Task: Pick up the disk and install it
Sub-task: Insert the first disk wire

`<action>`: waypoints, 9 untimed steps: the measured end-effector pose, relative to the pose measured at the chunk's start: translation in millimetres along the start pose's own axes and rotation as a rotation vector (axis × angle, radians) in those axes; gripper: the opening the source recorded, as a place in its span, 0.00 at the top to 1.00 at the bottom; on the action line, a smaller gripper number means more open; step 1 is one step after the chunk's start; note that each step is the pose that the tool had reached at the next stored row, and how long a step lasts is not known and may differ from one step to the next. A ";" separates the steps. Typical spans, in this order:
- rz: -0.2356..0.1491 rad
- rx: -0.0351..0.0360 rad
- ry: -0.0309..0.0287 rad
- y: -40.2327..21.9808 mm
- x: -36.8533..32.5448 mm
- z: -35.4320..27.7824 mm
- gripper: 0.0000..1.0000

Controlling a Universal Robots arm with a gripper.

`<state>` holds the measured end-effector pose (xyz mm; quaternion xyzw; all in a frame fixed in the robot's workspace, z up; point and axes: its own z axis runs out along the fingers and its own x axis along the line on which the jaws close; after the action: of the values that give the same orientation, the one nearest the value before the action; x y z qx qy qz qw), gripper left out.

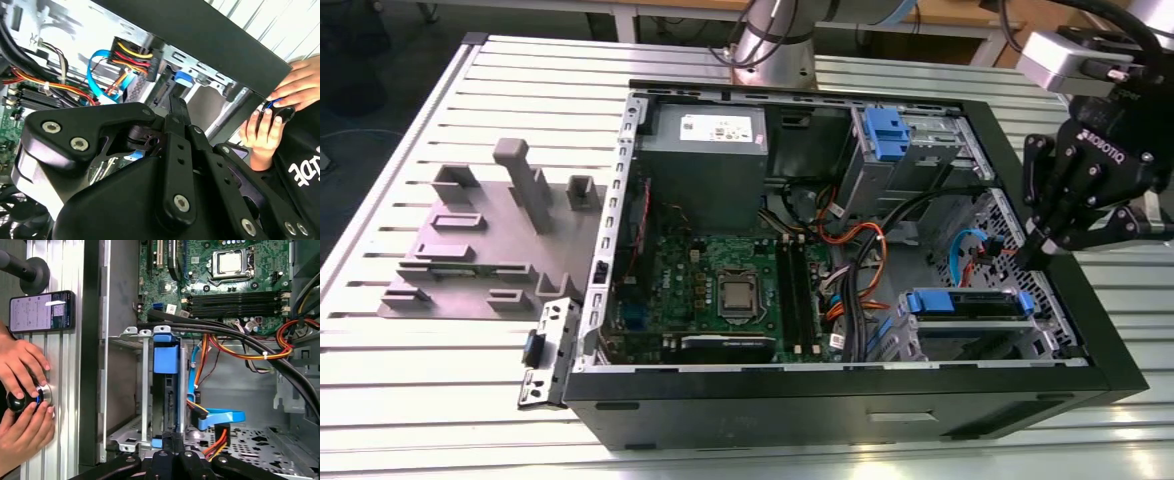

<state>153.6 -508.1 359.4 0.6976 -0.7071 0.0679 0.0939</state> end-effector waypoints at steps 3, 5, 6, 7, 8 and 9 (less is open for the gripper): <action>0.000 0.0000 0.0073 0.1 -4.7 -0.4 0.89; -0.003 0.0003 0.0125 0.1 -6.2 -0.6 0.89; -0.008 0.0014 0.0131 0.0 -6.4 -0.5 0.89; -0.017 0.0032 0.0134 0.0 -6.4 -0.5 0.89; -0.024 0.0044 0.0137 0.0 -6.4 -0.6 0.89; -0.030 0.0040 0.0139 -0.1 -6.4 -0.6 0.89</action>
<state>153.7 -501.8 358.5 0.7079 -0.6956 0.0727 0.0985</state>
